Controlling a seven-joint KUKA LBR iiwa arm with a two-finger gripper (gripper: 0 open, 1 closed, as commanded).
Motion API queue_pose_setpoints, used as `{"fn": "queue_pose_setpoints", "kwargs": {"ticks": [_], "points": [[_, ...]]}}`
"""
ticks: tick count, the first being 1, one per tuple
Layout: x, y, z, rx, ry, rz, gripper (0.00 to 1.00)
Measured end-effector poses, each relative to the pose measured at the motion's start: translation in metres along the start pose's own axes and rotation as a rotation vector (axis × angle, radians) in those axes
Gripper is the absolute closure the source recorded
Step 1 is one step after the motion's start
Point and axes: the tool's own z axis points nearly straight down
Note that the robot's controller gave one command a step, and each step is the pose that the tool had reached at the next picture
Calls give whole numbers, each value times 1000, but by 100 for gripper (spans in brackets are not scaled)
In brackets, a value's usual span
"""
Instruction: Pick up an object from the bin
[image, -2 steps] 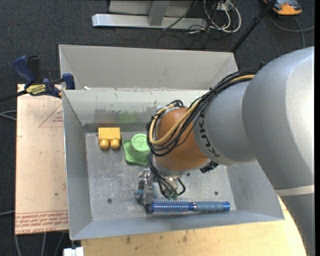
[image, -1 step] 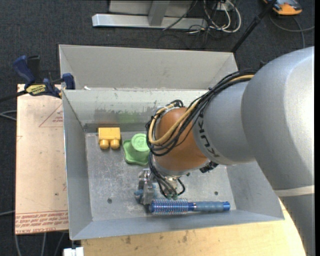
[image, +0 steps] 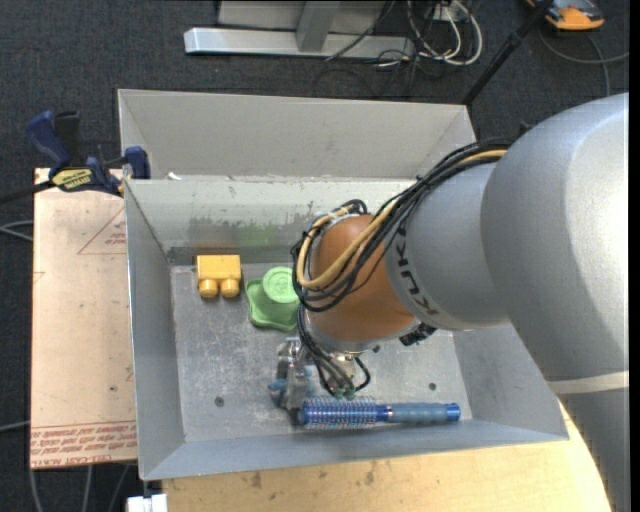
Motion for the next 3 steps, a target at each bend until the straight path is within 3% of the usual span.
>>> {"fn": "queue_pose_setpoints", "kwargs": {"ticks": [3], "points": [[0, 0, 0, 0, 0, 0, 100]]}}
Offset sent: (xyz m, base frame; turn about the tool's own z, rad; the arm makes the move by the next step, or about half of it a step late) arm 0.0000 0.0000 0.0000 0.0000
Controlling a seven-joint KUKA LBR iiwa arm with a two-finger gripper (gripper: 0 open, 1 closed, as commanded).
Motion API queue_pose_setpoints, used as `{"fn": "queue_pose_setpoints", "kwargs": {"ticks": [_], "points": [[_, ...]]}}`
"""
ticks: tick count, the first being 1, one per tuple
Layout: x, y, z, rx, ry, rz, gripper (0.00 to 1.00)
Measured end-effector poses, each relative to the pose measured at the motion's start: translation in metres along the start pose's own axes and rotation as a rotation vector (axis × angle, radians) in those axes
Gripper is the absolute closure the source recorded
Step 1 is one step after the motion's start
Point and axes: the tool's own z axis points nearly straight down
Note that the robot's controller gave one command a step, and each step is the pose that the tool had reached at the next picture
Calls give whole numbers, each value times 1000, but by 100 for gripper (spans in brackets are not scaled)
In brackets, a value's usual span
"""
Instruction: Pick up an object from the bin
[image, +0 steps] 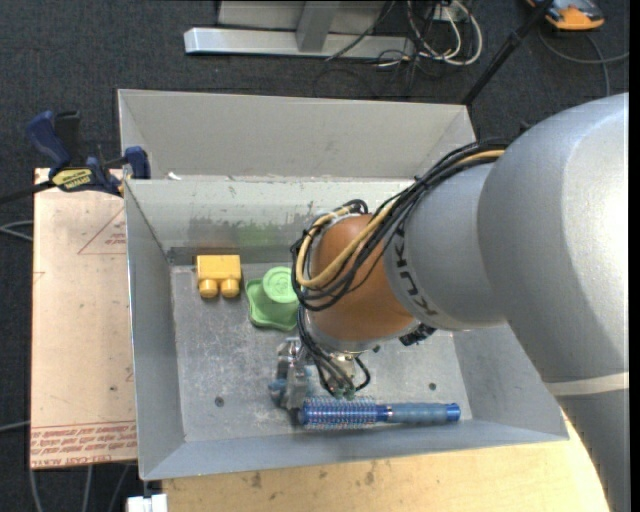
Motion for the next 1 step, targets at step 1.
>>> {"fn": "queue_pose_setpoints", "kwargs": {"ticks": [1], "points": [[0, 0, 0, 0, 0, 0, 100]]}}
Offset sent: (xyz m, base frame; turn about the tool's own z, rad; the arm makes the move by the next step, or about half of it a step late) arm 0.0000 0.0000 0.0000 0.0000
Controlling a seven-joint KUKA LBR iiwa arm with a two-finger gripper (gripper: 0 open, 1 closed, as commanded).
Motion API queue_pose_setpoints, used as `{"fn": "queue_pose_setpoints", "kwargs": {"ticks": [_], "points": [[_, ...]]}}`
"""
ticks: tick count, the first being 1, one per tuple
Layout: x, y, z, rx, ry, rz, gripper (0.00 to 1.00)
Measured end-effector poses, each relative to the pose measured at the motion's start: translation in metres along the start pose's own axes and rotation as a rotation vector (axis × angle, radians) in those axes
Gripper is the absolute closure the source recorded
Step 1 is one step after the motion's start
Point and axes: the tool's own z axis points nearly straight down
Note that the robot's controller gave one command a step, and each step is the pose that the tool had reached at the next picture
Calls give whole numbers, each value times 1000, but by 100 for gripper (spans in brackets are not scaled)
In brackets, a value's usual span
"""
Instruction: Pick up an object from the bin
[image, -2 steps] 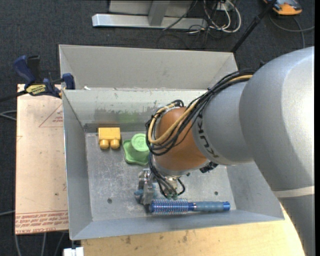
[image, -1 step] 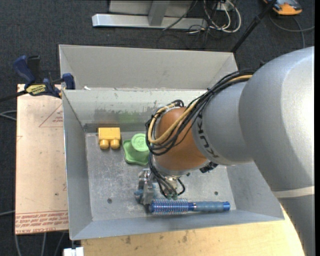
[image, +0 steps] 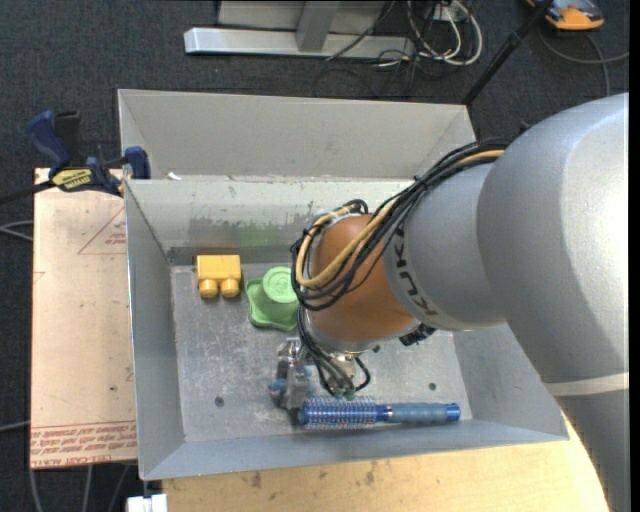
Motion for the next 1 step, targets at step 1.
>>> {"fn": "queue_pose_setpoints", "kwargs": {"ticks": [1], "points": [[0, 0, 0, 0, 0, 0, 100]]}}
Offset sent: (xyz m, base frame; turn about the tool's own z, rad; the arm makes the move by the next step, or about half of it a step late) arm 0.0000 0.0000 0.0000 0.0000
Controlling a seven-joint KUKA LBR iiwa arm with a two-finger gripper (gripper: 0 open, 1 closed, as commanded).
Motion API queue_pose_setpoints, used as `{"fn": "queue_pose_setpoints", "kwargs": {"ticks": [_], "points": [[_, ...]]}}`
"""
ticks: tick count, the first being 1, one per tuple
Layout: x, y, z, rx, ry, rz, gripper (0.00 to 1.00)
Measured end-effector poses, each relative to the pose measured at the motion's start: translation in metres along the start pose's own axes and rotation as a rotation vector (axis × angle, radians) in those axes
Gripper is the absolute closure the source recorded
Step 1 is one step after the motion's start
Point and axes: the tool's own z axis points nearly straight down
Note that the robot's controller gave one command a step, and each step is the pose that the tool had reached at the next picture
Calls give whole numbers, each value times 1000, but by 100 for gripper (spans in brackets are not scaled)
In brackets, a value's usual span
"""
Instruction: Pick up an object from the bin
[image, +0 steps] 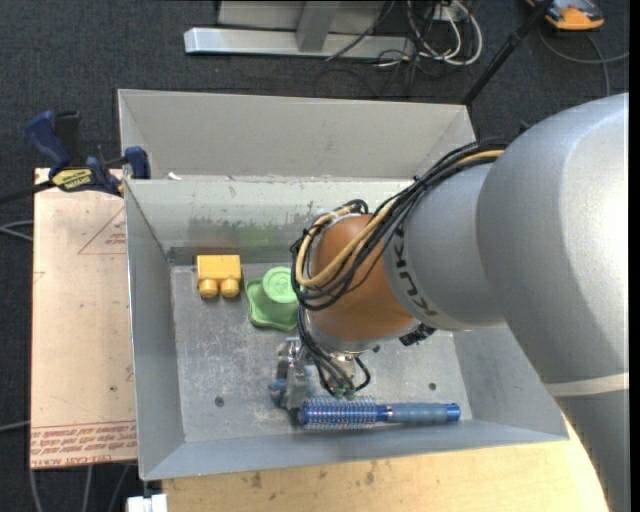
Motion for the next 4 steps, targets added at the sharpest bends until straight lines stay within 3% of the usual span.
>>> {"fn": "queue_pose_setpoints", "kwargs": {"ticks": [4], "points": [[0, 0, 0, 0, 0, 0, 100]]}}
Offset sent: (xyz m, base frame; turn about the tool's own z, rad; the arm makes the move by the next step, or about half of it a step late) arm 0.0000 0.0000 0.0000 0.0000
